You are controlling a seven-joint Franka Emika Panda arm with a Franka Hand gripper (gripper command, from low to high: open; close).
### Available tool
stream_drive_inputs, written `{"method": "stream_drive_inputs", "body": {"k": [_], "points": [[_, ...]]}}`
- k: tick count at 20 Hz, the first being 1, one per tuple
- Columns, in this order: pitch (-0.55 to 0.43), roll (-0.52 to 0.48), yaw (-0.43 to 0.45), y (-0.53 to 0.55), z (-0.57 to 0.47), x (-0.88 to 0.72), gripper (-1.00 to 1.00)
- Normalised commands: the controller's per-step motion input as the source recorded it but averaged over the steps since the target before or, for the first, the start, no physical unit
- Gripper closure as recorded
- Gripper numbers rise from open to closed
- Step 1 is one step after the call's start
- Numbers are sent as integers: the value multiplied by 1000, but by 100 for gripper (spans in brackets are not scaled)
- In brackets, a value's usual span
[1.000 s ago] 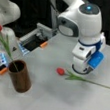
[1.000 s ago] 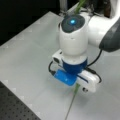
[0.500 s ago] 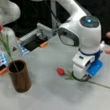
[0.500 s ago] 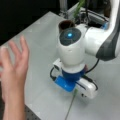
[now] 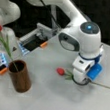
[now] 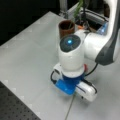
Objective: Flower insertion into a vase
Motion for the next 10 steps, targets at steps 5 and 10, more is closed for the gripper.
{"method": "stream_drive_inputs", "body": {"k": [5, 10], "points": [[4, -338, 23, 135, -156, 191, -100], [36, -388, 69, 118, -117, 182, -100]]}}
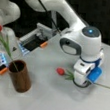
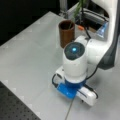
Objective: Flower insertion into a vase
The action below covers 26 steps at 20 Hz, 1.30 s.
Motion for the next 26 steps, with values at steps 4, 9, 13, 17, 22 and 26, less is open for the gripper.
{"method": "stream_drive_inputs", "body": {"k": [4, 9, 13, 17, 22, 26], "points": [[63, -295, 62, 142, -11, 153, -100], [31, -281, 23, 113, -36, 161, -100], [6, -282, 9, 94, -66, 167, -100], [-16, -283, 6, 99, -86, 196, -100], [-24, -277, -7, 112, -77, 234, 100], [-7, -259, -21, 130, -103, 234, 100]]}}
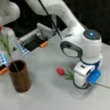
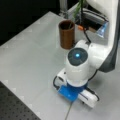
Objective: Flower insertion into a vase
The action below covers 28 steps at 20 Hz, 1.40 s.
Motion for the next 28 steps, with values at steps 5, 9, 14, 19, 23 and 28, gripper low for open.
{"method": "stream_drive_inputs", "body": {"k": [5, 9, 14, 19, 23, 28], "points": [[12, -257, -29, 146, -96, 236, 100], [18, -253, -22, 119, -70, 241, 100], [18, -243, -4, 132, -65, 250, 100], [18, -228, 25, 184, -55, 243, 100], [34, -221, 36, 184, -16, 219, 100], [52, -215, 42, 151, 48, 180, 100]]}}
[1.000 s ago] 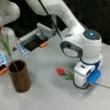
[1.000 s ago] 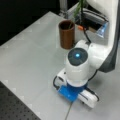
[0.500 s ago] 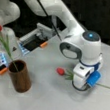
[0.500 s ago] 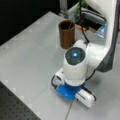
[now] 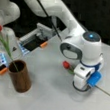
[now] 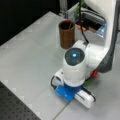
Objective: Flower insertion into a vase
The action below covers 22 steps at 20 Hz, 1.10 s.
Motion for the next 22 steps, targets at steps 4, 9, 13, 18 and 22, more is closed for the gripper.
{"method": "stream_drive_inputs", "body": {"k": [4, 9, 13, 18, 22], "points": [[79, -213, 39, 100, 136, 130, 100], [102, -206, 44, 51, 262, 70, 100], [111, -178, 6, -47, 662, -35, 100], [87, -83, -14, -143, 769, -34, 100], [93, 28, -34, -174, 498, 94, 100]]}}
